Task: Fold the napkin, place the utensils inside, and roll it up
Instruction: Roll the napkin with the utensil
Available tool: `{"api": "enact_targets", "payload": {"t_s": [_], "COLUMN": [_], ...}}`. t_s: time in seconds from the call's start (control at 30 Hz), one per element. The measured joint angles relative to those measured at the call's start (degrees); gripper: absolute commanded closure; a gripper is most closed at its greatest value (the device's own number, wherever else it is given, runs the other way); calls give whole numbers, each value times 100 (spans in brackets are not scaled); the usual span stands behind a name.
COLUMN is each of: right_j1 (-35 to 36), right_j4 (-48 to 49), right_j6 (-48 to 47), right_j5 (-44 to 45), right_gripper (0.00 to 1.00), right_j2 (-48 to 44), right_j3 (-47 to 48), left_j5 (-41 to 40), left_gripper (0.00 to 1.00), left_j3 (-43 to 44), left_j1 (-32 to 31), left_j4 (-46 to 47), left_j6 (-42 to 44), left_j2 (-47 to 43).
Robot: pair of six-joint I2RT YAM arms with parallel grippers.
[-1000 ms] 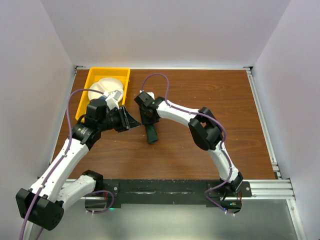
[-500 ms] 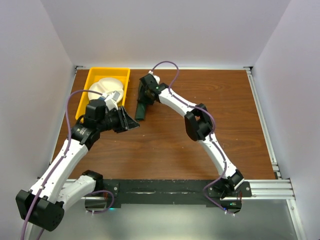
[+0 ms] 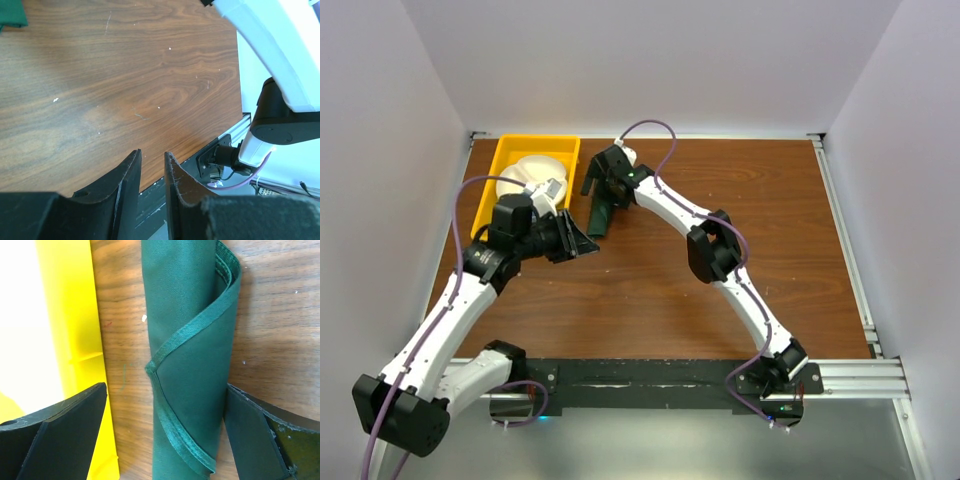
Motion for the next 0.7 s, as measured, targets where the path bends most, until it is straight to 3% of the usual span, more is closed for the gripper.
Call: {"api": "enact_targets", "payload": {"t_s": [0.2,0.3,0.47,0.57,0.7], "right_j1": [-7,-39,-240,-433,-704], "right_j4": [-284,-616,-1080,-1010,-828], "right_j6": [-264,-533,-1099,-1460,-1725], "right_j5": [46,149,223,205,-87], "right_gripper": [2,2,2,2,2], "right_j2": [-109,-529,-1742,-2949,-4011], "right_j3": [-22,-549,-1657,-2730,-3434], "left_j5": [-74,-186,-289,-289,-293], "left_gripper": [70,70,70,70,69], "left_j3": [260,511,835,905,942], "left_j1": [0,0,0,0,0], "left_j4": [-114,-256,-304,-308,-308], "left_j6": [87,199,286,286,284], "left_j2": [11,39,103,214,367]}}
